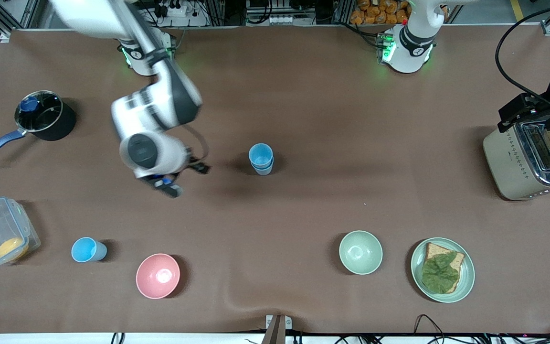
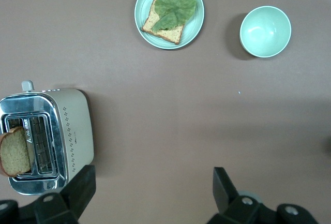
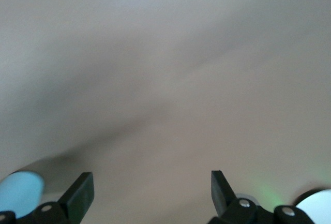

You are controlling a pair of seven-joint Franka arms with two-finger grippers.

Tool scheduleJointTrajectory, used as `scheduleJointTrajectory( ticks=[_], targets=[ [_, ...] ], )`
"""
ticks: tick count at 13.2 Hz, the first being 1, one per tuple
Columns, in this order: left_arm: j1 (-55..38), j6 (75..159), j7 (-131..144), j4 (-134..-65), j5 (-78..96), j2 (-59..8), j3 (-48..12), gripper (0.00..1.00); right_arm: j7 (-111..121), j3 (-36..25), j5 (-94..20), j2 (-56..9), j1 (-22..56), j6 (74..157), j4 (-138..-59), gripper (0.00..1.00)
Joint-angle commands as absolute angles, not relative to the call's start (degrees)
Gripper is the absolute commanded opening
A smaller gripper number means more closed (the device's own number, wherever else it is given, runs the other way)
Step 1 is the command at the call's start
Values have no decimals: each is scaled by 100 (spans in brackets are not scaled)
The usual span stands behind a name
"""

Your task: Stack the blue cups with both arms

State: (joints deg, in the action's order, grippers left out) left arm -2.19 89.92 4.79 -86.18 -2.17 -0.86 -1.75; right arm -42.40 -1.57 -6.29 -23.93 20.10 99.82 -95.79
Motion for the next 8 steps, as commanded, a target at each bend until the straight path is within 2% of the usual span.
scheduleJointTrajectory(
  ticks=[1,5,8],
  targets=[
    [-193,8921,554,-8622,-123,-17,-185,100,-2801,-35,-519,-2171,1076,9731,-9729,100],
    [-202,8921,536,-8613,-132,-18,-185,100,-506,-35,-519,-1593,-94,9580,-10228,100],
    [-202,8895,545,-8631,-132,-9,-185,100,-158,-35,-20,-881,-202,9650,-10678,100]
  ],
)
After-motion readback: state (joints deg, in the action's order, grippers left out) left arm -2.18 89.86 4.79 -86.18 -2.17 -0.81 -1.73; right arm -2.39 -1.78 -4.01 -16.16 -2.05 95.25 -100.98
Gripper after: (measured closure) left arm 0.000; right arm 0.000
